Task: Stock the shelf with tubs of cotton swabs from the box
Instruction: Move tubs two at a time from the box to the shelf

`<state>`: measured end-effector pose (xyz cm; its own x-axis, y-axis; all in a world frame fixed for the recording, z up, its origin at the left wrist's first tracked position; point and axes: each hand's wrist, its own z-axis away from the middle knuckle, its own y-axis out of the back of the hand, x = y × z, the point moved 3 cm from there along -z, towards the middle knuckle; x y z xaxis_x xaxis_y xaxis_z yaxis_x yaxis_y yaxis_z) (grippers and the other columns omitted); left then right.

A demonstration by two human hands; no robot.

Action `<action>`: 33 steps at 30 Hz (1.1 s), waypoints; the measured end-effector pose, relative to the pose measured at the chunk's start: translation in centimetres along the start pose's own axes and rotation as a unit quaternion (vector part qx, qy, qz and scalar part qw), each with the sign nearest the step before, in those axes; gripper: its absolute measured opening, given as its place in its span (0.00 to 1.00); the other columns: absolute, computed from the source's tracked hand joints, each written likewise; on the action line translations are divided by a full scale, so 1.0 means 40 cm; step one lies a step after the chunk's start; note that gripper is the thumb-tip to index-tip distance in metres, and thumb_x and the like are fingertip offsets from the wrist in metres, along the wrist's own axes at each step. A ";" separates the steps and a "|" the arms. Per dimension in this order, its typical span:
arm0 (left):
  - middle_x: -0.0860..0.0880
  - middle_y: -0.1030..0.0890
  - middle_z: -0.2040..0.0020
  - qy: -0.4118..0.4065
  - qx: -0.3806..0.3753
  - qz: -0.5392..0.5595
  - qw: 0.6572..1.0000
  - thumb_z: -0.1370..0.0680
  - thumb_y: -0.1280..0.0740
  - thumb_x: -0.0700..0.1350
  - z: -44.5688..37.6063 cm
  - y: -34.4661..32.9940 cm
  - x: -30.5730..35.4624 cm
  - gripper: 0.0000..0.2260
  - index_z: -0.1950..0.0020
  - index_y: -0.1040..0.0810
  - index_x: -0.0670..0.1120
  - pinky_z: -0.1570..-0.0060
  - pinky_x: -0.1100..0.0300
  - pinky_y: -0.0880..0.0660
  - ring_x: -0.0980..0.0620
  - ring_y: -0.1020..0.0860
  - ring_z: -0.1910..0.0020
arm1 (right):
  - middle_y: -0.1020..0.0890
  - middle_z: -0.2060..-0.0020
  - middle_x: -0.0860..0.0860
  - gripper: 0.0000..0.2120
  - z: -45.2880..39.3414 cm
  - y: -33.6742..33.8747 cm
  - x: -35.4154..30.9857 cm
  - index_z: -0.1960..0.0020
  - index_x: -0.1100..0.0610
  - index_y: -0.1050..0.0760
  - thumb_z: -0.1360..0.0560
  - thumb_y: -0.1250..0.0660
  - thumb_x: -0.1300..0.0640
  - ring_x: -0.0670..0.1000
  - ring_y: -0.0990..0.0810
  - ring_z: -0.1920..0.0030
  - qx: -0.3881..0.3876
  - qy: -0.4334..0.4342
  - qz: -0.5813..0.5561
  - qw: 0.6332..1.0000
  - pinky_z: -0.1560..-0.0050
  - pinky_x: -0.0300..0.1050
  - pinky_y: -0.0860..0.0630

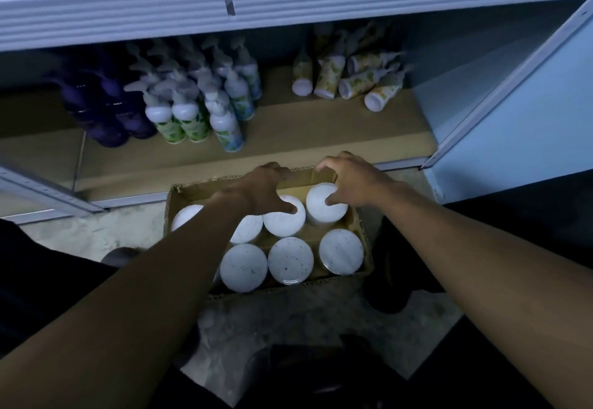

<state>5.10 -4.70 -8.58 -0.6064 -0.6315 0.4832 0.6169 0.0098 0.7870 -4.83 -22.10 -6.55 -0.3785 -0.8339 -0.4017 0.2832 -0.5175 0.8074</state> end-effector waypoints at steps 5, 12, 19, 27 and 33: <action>0.48 0.27 0.32 0.017 -0.002 -0.001 1.000 0.32 0.23 0.56 -0.023 -0.069 -0.018 0.33 0.30 0.28 0.50 0.38 0.56 0.30 0.47 0.28 0.35 | 0.30 0.33 0.50 0.36 -0.023 -0.062 0.026 0.28 0.47 0.31 0.32 0.20 0.56 0.53 0.29 0.33 -0.028 -0.003 0.002 1.000 0.39 0.50 0.27; 0.48 0.29 0.31 0.035 -0.011 0.000 0.999 0.34 0.22 0.56 -0.058 -0.137 -0.027 0.36 0.29 0.29 0.50 0.35 0.51 0.30 0.44 0.32 0.32 | 0.33 0.30 0.51 0.41 -0.051 -0.119 0.056 0.25 0.48 0.34 0.34 0.20 0.53 0.55 0.32 0.30 -0.057 -0.010 0.019 0.998 0.36 0.55 0.27; 0.48 0.30 0.31 0.033 -0.020 -0.013 0.999 0.35 0.22 0.56 -0.062 -0.160 -0.045 0.37 0.29 0.29 0.49 0.38 0.50 0.28 0.44 0.32 0.33 | 0.34 0.30 0.50 0.43 -0.070 -0.141 0.045 0.25 0.47 0.36 0.36 0.21 0.51 0.55 0.33 0.30 -0.038 -0.002 0.017 0.999 0.35 0.61 0.28; 0.48 0.30 0.32 0.043 -0.019 -0.025 0.999 0.35 0.21 0.55 -0.057 -0.168 -0.043 0.37 0.30 0.30 0.49 0.42 0.48 0.26 0.43 0.32 0.35 | 0.33 0.31 0.52 0.42 -0.070 -0.166 0.047 0.25 0.51 0.34 0.35 0.21 0.48 0.56 0.31 0.32 -0.028 0.011 0.015 0.999 0.41 0.51 0.32; 0.48 0.30 0.33 0.042 -0.016 -0.027 0.999 0.36 0.21 0.55 -0.056 -0.171 -0.040 0.37 0.31 0.30 0.49 0.43 0.49 0.26 0.43 0.31 0.35 | 0.34 0.31 0.52 0.41 -0.064 -0.160 0.039 0.26 0.51 0.33 0.35 0.22 0.47 0.57 0.31 0.32 -0.028 0.001 0.017 0.999 0.38 0.52 0.32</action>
<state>2.99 -5.50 -15.61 -0.5952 -0.6940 0.4051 0.6012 -0.0501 0.7975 -5.00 -20.58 -13.44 -0.3658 -0.8519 -0.3747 0.3458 -0.4982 0.7951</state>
